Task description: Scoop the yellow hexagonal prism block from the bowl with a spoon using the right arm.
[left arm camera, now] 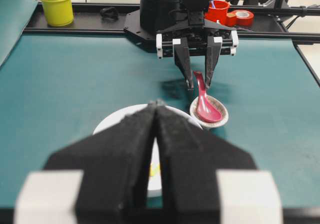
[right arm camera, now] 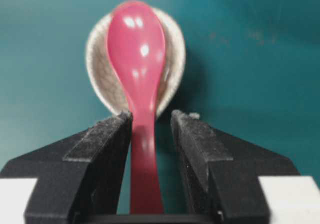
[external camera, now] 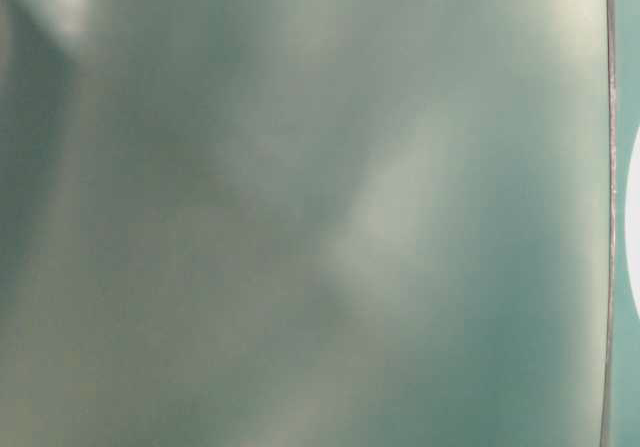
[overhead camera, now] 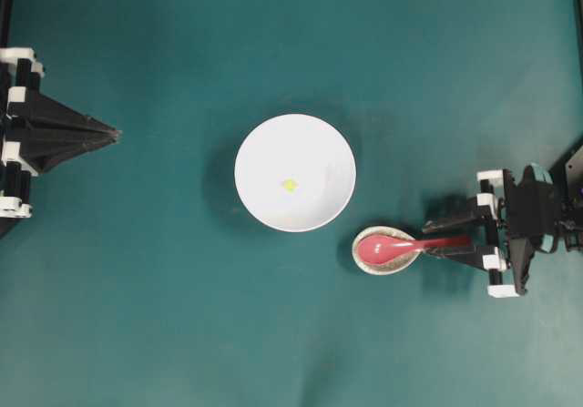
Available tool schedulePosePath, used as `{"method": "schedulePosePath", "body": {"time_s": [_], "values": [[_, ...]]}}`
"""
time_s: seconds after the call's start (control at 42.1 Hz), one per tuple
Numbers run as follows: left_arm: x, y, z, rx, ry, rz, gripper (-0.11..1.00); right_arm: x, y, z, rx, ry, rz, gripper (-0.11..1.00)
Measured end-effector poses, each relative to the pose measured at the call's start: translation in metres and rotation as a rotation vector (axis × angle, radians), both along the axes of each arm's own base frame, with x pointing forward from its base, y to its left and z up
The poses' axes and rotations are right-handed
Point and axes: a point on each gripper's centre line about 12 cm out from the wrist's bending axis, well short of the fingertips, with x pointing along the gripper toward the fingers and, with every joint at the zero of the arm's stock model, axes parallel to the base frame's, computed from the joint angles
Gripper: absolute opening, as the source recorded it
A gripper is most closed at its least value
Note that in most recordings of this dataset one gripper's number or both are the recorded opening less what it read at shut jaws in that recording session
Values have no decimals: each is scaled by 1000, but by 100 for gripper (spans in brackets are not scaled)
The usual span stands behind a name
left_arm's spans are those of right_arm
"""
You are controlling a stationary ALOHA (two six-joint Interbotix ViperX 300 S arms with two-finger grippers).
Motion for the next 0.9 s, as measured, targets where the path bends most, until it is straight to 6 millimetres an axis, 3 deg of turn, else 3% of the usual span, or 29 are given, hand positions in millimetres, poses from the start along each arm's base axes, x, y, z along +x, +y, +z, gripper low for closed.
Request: {"method": "schedulePosePath", "body": {"time_s": [0.285, 0.902], "values": [[0, 0, -1, 0, 2, 0, 0, 2, 3, -12, -26, 17, 11, 44], [0, 0, -1, 0, 2, 0, 0, 1, 3, -8, -30, -23, 14, 44]]}}
